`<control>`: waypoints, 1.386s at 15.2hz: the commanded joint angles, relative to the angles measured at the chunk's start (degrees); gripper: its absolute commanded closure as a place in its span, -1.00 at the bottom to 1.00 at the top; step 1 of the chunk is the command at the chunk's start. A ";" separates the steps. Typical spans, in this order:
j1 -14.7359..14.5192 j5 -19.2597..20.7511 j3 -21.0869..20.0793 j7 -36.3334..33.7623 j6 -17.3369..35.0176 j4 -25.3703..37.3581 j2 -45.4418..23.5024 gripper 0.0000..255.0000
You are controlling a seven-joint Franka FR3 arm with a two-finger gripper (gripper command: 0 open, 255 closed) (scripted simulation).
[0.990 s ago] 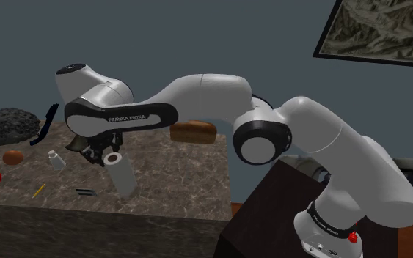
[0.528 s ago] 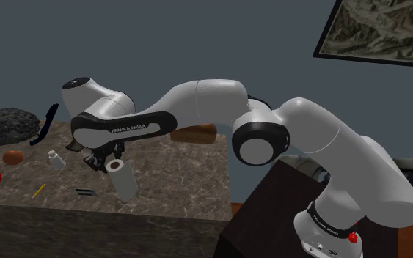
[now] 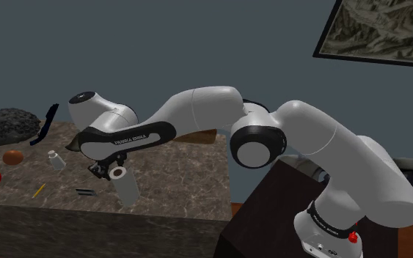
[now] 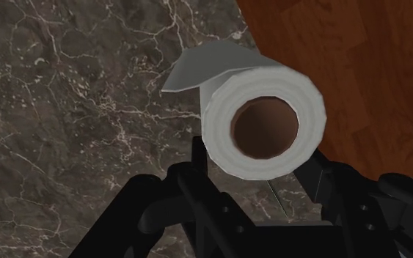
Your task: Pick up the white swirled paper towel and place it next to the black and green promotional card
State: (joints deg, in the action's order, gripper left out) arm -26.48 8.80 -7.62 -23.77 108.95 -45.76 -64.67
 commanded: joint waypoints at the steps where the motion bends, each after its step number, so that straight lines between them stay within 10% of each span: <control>1: -0.02 0.03 0.05 0.03 0.41 0.45 -0.80 1.00; 8: -0.03 0.03 0.05 0.03 0.39 0.50 -0.82 1.00; 9: -0.03 0.03 0.05 0.03 0.39 0.50 -0.83 -1.00; 21: -0.26 -0.21 -0.13 0.25 -4.86 3.25 1.70 -1.00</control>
State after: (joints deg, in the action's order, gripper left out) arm -26.78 8.60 -7.76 -23.60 104.38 -42.83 -62.90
